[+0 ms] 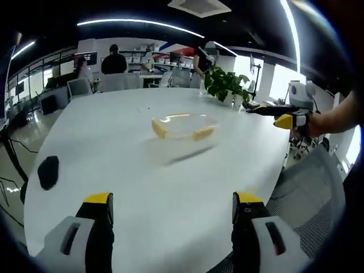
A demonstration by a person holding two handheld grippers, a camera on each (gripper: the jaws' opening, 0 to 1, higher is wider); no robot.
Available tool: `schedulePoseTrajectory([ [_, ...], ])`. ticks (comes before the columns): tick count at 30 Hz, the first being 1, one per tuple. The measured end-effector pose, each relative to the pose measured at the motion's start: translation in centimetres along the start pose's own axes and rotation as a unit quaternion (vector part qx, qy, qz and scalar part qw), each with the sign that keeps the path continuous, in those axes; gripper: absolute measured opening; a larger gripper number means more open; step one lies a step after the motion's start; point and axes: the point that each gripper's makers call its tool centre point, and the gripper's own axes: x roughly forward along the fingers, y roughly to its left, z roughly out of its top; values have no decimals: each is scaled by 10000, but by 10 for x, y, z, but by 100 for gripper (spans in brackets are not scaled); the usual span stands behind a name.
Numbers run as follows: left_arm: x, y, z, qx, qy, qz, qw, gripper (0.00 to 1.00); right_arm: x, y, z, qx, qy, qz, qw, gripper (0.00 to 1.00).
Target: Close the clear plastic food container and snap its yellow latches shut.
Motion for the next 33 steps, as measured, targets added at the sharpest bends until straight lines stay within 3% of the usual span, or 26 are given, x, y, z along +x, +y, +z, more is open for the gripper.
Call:
schedulePoseTrajectory([
  [20, -24, 4, 7, -347, -503, 228, 9979, 87, -17, 15, -2, 130, -167, -82, 9997, 86],
  [33, -20, 2, 4, -129, -484, 417, 9979, 87, -18, 9, -5, 168, -183, -237, 9994, 85],
])
